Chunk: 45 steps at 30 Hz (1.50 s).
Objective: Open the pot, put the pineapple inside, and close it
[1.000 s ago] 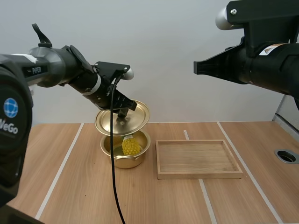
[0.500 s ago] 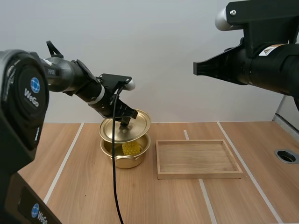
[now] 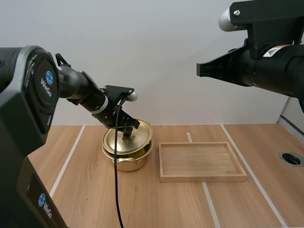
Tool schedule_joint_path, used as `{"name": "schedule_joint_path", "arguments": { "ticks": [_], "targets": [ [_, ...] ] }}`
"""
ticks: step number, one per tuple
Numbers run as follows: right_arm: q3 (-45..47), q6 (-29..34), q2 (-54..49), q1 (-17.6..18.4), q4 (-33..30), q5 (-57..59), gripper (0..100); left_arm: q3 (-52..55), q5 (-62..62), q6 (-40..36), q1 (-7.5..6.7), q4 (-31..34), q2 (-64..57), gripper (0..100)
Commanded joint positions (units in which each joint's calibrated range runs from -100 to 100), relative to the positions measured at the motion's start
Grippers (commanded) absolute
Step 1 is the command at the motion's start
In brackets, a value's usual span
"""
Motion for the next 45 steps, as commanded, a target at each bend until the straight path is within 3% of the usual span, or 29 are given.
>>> {"name": "schedule_joint_path", "arguments": {
  "ticks": [1, 19, 45],
  "targets": [
    [-0.1, 0.0, -0.6, -0.2, -0.3, 0.2, 0, 0.4, 0.1, 0.4, -0.11, -1.0, 0.8, 0],
    [-0.1, 0.0, -0.6, -0.2, -0.3, 0.2, 0, 2.7, 4.0, 1.2, -0.11, 5.2, 0.9, 0],
    [-0.1, 0.0, -0.6, -0.2, -0.3, 0.2, 0, 2.7, 1.2, 0.9, -0.11, 4.2, 0.9, 1]
  ]
}}
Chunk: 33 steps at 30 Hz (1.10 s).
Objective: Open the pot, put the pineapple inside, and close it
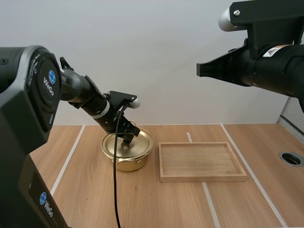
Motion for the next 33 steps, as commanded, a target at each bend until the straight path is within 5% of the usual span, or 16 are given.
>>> {"name": "schedule_joint_path", "arguments": {
  "ticks": [1, 3, 6, 7, 19, 33],
  "targets": [
    [-0.1, 0.0, -0.6, -0.2, -0.3, 0.2, 0, 1.0, -0.5, -0.8, 0.05, 1.5, 0.5, 6],
    [-0.1, 0.0, -0.6, -0.2, -0.3, 0.2, 0, 1.0, -0.5, -0.8, 0.05, 1.5, 0.5, 27],
    [-0.1, 0.0, -0.6, -0.2, -0.3, 0.2, 0, 1.0, -0.9, -0.8, 0.05, 0.5, 0.5, 89],
    [-0.1, 0.0, -0.6, -0.2, -0.3, 0.2, 0, 1.0, -1.3, -0.8, 0.05, -0.5, 0.5, 100],
    [-0.1, 0.0, -0.6, -0.2, 1.2, -0.5, 0, 0.8, -2.5, -1.7, 0.05, -5.0, -0.7, 100],
    [-0.1, 0.0, -0.6, -0.2, 3.1, -4.6, 0, -10.0, -1.1, -4.4, 0.05, -7.8, -21.3, 100]
  ]
}}
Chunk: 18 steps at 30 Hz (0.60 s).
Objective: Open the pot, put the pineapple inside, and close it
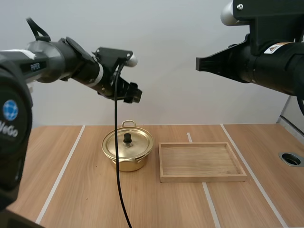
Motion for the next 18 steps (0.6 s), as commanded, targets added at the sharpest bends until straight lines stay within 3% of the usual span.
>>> {"name": "schedule_joint_path", "arguments": {
  "ticks": [1, 7, 13, 18],
  "targets": [
    [-0.1, 0.0, -0.5, -0.2, 0.8, -1.9, 0, -1.4, -3.6, -1.3, -0.02, -1.6, -5.6, 100],
    [-0.1, -2.6, -0.5, -0.2, 4.1, -2.8, 0, -1.4, -13.3, -3.5, -0.02, -1.8, -16.1, 100],
    [-0.5, -14.0, -0.5, -0.2, 15.5, -4.3, 0, -1.3, -17.2, -4.5, -0.02, -1.8, -25.2, 100],
    [-0.5, -18.0, -0.5, -0.2, 23.1, -4.3, 0, -1.3, -20.7, -7.8, -0.02, 0.5, -33.1, 100]
  ]
}}
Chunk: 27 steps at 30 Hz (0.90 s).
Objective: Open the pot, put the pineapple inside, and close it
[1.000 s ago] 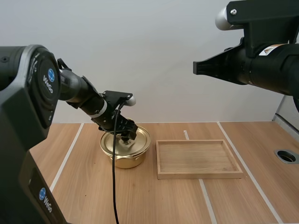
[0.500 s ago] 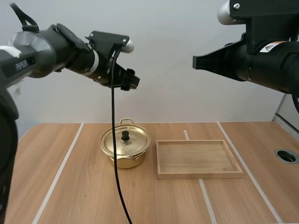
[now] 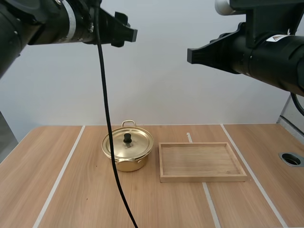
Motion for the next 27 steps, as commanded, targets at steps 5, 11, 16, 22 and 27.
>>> {"name": "schedule_joint_path", "arguments": {
  "ticks": [5, 11, 16, 22, 27],
  "targets": [
    [-0.5, -4.9, -0.5, -0.2, 5.7, -0.3, 0, -0.2, -4.6, -5.4, -0.02, 5.1, -10.8, 100],
    [-0.5, -5.6, -0.5, -0.2, 7.1, 4.4, 0, 4.1, -5.5, -7.9, -0.02, 7.1, -19.0, 60],
    [-0.5, -5.3, -0.5, -0.2, 7.6, 9.2, 0, 11.5, -5.5, -8.5, -0.02, 9.9, -24.2, 20],
    [-0.5, -5.3, -0.5, -0.2, 7.3, 13.4, 0, 19.7, -6.2, -8.5, -0.02, 12.4, -29.2, 0],
    [-0.5, -5.3, -0.5, -0.2, 7.3, 13.4, 0, 29.0, -15.9, -9.7, -0.02, 12.6, -34.6, 0]
  ]
}}
